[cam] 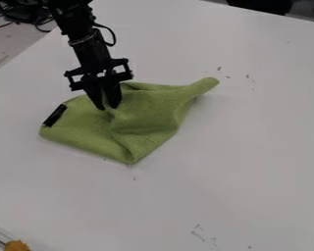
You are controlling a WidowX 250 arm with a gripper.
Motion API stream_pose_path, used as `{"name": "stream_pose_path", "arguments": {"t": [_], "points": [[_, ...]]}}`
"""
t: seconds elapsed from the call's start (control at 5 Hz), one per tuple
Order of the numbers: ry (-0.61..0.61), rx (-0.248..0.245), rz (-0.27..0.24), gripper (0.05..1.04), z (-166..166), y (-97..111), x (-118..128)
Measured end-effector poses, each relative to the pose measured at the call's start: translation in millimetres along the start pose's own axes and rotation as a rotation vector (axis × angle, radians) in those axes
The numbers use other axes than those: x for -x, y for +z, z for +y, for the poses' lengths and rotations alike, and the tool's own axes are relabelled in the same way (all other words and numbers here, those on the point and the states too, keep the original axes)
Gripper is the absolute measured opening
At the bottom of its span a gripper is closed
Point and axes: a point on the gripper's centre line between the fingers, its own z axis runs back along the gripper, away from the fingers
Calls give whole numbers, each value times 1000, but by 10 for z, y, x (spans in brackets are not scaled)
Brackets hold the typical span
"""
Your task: Unfold the cloth from the left to the right
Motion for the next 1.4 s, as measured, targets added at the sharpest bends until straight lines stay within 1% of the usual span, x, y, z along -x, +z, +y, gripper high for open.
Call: {"name": "stream_pose_path", "arguments": {"t": [0.2,0.4,0.6,0.8,1.0,1.2,1.4], "points": [[-32,-24,-11,106,-70,80,5],[-82,-65,-45,65,-249,247,25],[-132,-95,-48,64,-501,273,110],[-169,-103,-68,64,-678,297,182],[-241,-121,-62,64,-885,206,342],[-268,-142,-59,64,-1065,178,455],[-305,-143,-67,64,-1223,134,615]]}}
